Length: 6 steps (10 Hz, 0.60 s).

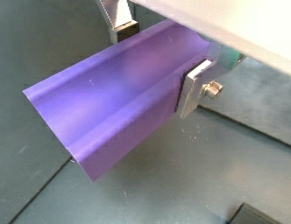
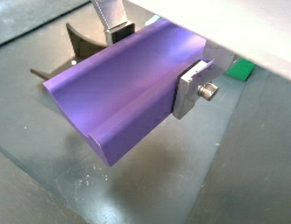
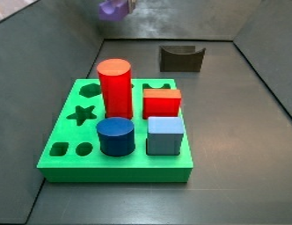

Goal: Pick up the arch object. Move up. Place the arch object on the fixture. Regrasp the arch object. Move to above the board. Insert the arch object.
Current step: Place the arch object on the fixture.

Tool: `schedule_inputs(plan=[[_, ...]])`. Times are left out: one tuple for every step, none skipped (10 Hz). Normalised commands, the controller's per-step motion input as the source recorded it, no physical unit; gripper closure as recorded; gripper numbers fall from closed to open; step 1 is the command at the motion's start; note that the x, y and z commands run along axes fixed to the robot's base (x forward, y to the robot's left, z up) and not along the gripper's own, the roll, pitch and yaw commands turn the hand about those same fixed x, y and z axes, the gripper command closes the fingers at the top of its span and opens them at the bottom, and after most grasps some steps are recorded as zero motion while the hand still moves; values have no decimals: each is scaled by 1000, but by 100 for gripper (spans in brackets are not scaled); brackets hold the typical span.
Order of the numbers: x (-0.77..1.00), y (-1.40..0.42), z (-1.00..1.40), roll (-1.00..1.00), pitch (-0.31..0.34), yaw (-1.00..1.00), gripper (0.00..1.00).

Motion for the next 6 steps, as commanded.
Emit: schedule_inputs(plan=[[-18, 8, 585, 77, 81, 14, 100], [-12, 5, 460, 82, 91, 18, 100], [-6, 7, 334, 81, 98, 19, 100], [-3, 10, 207, 75, 101, 18, 100], [700, -1000, -35, -46, -216, 868, 100], [711, -1000, -67, -47, -216, 815, 100]])
